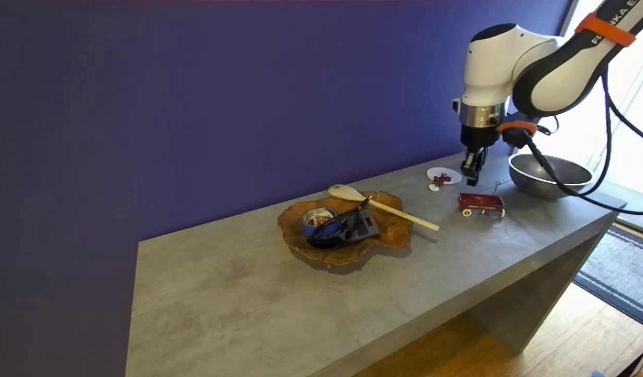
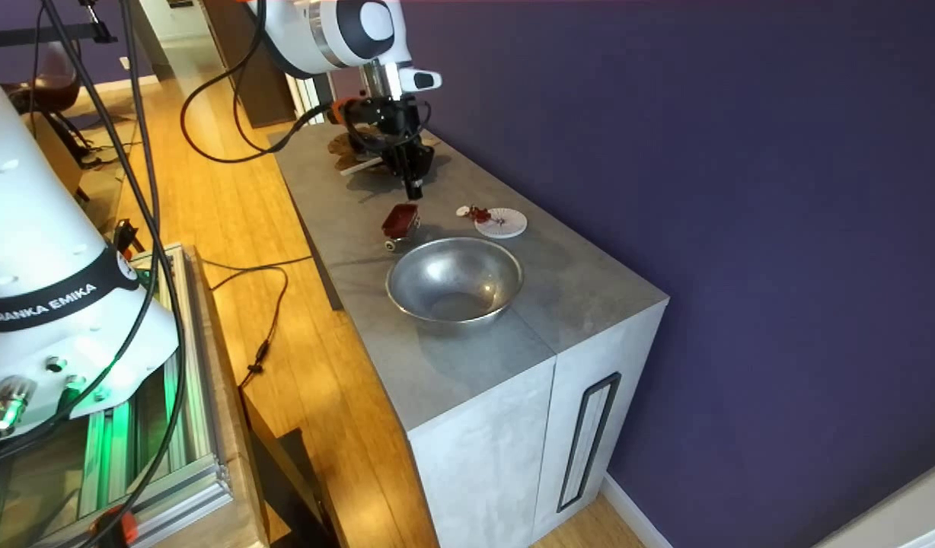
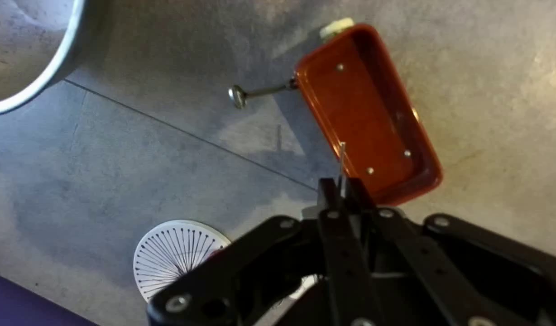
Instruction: Move the toy cart, then put a pin in it
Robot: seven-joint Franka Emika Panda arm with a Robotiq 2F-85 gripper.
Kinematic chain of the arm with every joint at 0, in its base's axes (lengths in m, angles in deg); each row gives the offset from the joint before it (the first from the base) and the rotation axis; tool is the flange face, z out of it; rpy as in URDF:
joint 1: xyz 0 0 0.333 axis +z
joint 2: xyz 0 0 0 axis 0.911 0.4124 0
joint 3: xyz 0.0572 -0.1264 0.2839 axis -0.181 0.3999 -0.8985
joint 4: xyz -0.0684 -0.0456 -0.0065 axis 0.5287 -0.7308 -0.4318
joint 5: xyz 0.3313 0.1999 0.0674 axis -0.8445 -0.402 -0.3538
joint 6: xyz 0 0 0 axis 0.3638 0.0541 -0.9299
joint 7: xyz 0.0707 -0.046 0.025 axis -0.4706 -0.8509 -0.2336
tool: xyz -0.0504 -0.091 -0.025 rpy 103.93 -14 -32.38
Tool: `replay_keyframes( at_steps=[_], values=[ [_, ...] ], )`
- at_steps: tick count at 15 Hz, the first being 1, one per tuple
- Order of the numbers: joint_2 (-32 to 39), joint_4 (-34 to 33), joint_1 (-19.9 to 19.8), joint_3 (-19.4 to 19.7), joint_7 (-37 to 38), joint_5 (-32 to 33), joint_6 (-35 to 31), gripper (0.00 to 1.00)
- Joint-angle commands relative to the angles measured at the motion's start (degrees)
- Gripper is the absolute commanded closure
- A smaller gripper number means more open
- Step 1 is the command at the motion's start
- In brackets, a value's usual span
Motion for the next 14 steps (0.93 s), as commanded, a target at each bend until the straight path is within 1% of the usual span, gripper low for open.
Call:
replay_keyframes(
  at_steps=[1,4,8,14],
  values=[
    [-4.2,5.3,-4.5,-3.0,-7.0,1.3,-1.9,0.98],
    [-4.2,6.5,-7.2,-5.8,-13.5,-0.5,-3.7,0.98],
    [-3.4,6.9,-9.6,-8.4,-19.1,-1.8,-4.8,0.98],
    [-2.5,6.7,-10.6,-9.5,-22.5,-1.5,-5.3,0.98]
  ],
)
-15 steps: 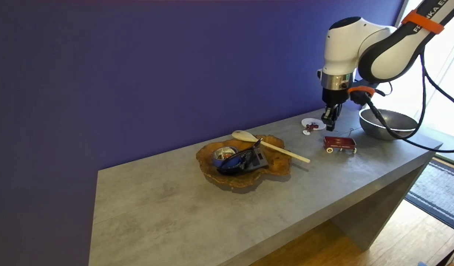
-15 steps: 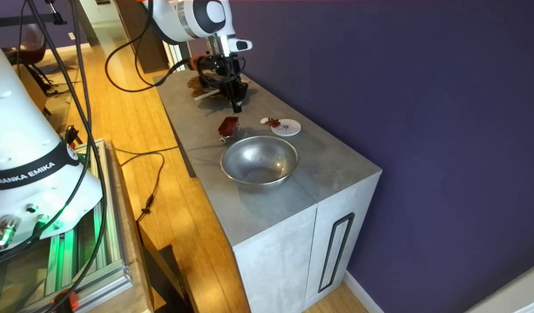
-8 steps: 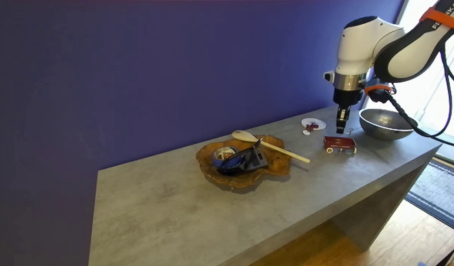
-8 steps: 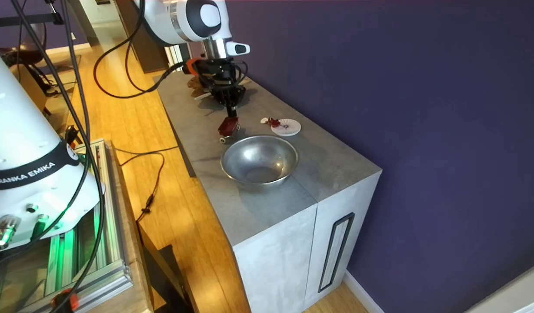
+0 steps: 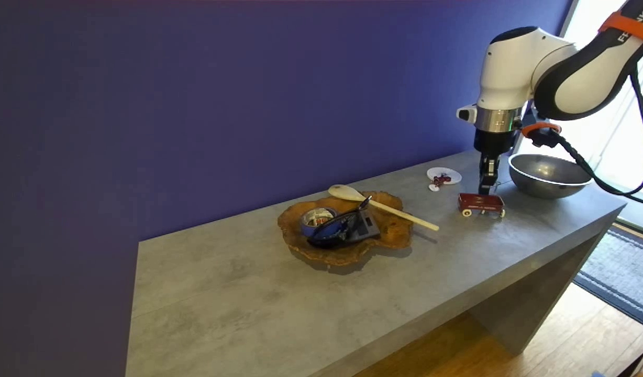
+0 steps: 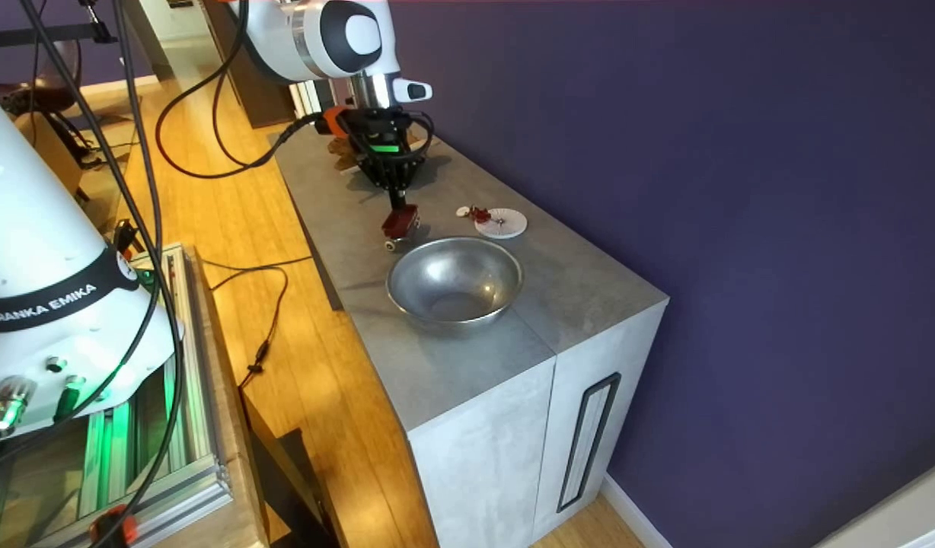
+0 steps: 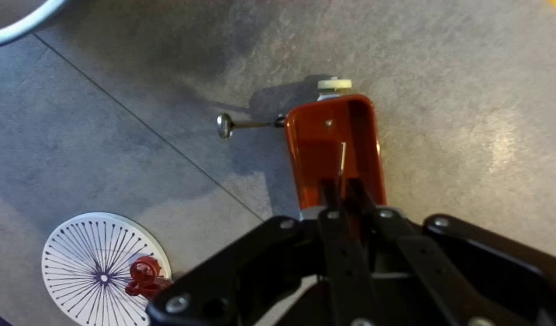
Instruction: Move the toy cart, then put a pin in it
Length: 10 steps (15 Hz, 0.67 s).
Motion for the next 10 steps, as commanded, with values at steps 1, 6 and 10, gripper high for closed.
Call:
replay_keyframes(
  at_steps=[1,6,10],
  values=[
    [0.3,0.5,-1.4,-0.9,-2.6,-0.6,-1.8,0.98],
    [1.1,0.1,-1.7,-1.1,-3.5,-1.2,-2.7,0.66],
    [-0.1,0.8,-1.1,-0.8,-2.8,-0.6,-2.2,0.38]
  ],
)
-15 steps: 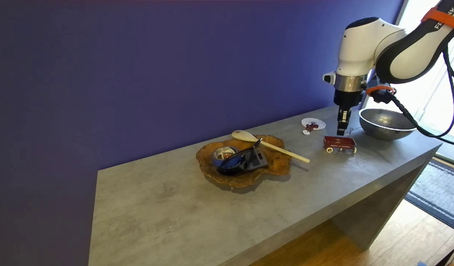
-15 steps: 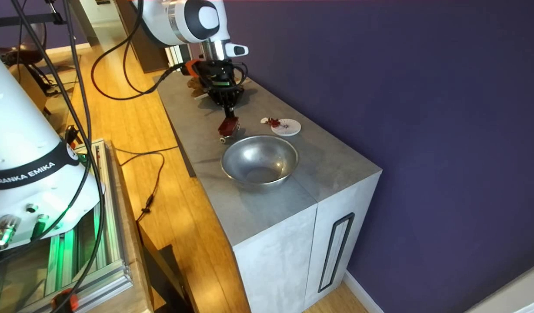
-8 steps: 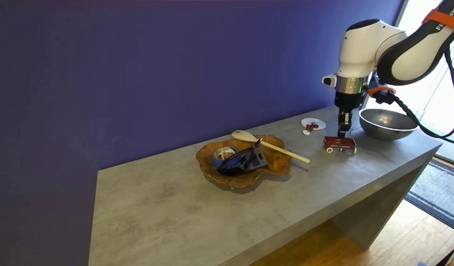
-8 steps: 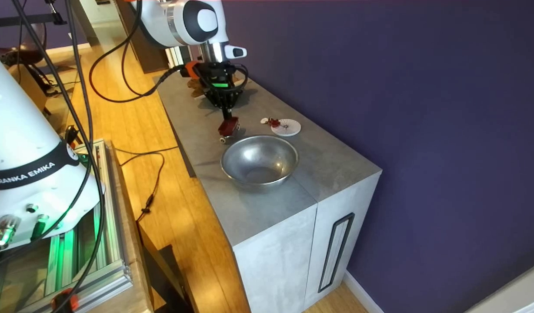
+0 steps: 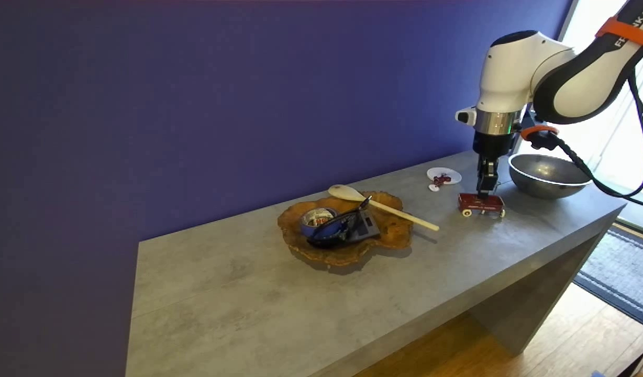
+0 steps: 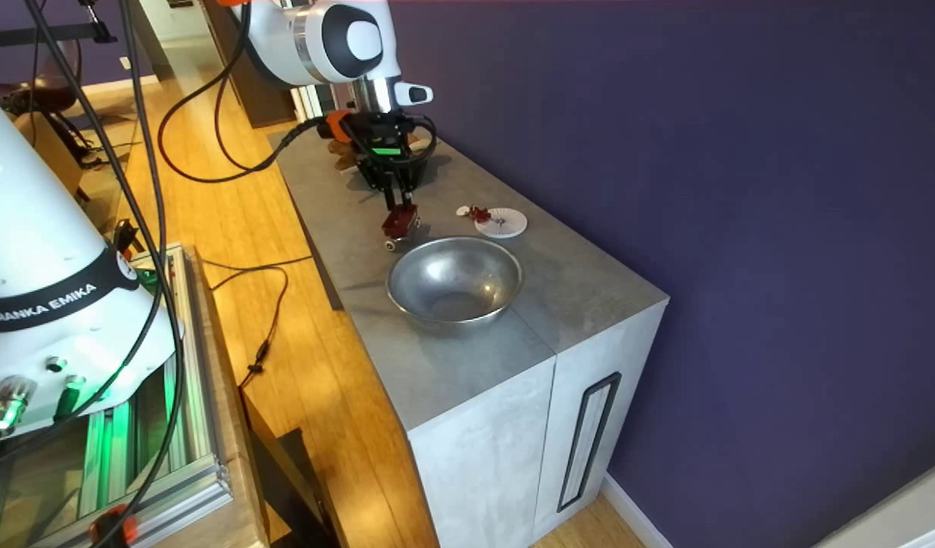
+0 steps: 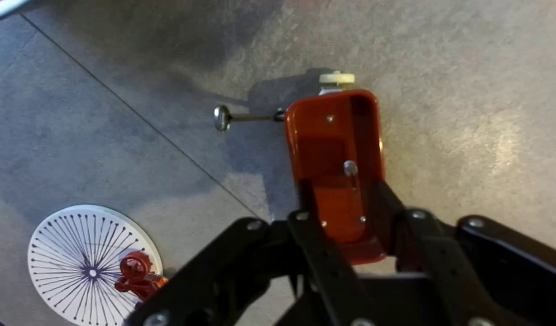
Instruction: Move the toy cart, then put a pin in it
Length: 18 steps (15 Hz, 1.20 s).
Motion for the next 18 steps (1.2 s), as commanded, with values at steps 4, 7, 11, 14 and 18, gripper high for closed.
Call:
replay_keyframes(
  at_steps=[4,7,11,14,18],
  values=[
    [-5.0,2.9,-0.9,-2.0,2.4,-4.6,-0.4,0.12],
    [-10.2,5.6,-1.4,-3.9,5.4,-12.9,-0.9,0.00],
    [-19.2,9.9,-0.1,-4.4,14.2,-16.8,1.2,0.00],
    [-25.1,12.2,-0.5,-5.3,20.8,-17.9,3.4,0.00],
    [-25.1,11.0,-1.5,-6.3,22.9,-16.4,4.5,0.00]
  ],
)
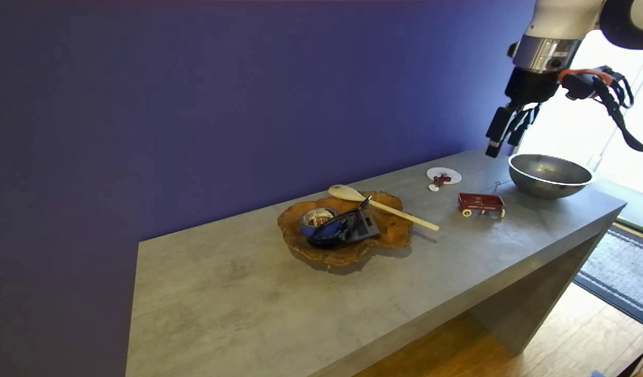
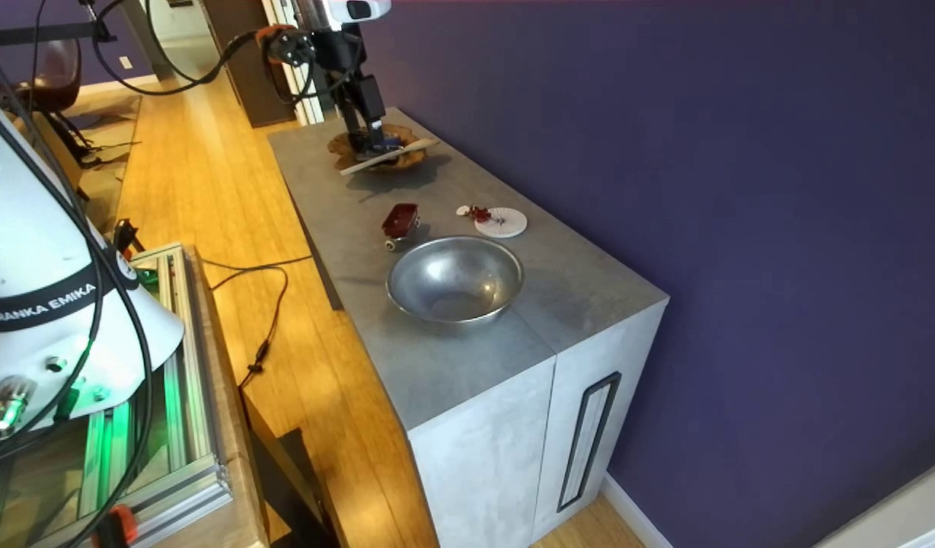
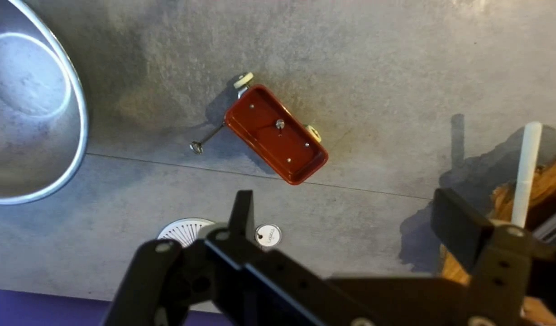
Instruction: Move the toy cart, then put a pin in it
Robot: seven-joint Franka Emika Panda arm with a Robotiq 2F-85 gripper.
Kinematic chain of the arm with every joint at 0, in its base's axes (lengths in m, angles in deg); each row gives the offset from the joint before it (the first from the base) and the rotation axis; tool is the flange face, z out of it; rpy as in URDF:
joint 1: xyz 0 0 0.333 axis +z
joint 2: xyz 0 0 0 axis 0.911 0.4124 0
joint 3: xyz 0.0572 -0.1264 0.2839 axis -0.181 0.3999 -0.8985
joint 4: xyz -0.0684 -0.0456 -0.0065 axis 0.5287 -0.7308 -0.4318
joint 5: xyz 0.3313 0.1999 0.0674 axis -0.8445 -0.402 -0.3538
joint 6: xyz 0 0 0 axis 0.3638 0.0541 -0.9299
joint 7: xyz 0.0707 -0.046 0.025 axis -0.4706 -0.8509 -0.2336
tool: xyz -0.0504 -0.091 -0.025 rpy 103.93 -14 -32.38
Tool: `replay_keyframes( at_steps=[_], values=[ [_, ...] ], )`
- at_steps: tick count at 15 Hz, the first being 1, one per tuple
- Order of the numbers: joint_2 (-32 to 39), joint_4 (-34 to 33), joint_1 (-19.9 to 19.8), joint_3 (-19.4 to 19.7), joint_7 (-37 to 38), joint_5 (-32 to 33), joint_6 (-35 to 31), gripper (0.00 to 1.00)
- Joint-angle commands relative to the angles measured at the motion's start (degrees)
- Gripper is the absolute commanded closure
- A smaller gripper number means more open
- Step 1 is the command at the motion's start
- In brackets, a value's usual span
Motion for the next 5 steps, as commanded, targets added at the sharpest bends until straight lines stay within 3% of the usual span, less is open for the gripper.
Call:
replay_keyframes(
  at_steps=[1,5],
  values=[
    [-1.1,0.3,-1.2,-1.4,-0.1,-0.4,0.4,0.00],
    [-0.3,0.2,-1.2,-1.4,-0.2,-0.3,0.4,0.00]
  ],
)
